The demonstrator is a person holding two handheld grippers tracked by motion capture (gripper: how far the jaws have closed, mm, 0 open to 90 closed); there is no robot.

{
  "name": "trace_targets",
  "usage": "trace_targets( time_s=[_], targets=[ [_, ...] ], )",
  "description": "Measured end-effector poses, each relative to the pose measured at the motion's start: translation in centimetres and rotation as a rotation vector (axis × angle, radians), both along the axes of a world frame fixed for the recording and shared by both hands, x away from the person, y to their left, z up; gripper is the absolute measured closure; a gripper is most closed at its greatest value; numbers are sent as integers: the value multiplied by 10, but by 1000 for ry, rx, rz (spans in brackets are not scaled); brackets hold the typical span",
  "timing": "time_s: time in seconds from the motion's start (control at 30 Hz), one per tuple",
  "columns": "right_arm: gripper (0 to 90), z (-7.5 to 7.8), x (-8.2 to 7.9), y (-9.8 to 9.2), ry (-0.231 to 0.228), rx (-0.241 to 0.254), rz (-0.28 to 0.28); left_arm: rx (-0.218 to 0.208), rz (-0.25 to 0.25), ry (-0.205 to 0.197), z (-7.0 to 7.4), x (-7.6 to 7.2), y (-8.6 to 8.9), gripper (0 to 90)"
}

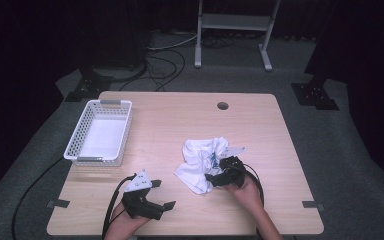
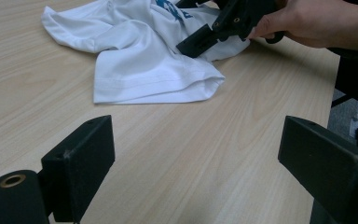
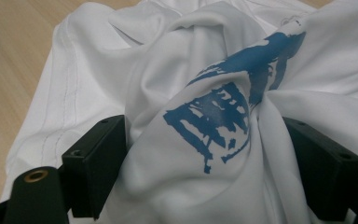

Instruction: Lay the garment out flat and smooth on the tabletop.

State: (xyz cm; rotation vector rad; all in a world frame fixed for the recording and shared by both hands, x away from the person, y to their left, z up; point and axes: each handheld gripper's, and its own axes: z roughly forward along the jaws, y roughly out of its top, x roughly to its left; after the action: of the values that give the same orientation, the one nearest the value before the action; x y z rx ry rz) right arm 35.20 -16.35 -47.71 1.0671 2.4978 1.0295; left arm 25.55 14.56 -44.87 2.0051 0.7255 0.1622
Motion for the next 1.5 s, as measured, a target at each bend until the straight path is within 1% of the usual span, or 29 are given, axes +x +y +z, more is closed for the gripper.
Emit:
trace_targets(
  time_s=[0.23, 0.57, 0.87, 1.07, 1.13, 1.5],
  targets=[
    [177, -1, -16, -1, -8, 12, -5, 3, -7, 3, -1, -1, -2, 97],
    [177, -2, -39, -1, 0, 35, -14, 7, -12, 11, -3, 0, -4, 97],
    [177, -2, -62, 4, -2, 36, -2, 7, -18, 17, -4, 0, -6, 98],
    [177, -2, -72, 6, -1, 39, -6, 9, -24, 20, -5, -1, -9, 97],
    [177, -2, -75, 7, 7, 42, -10, 9, -23, 21, -6, -1, -9, 98],
    [177, -3, -92, 9, 5, 59, 5, 14, -28, 29, -8, -1, -11, 97]
  ],
)
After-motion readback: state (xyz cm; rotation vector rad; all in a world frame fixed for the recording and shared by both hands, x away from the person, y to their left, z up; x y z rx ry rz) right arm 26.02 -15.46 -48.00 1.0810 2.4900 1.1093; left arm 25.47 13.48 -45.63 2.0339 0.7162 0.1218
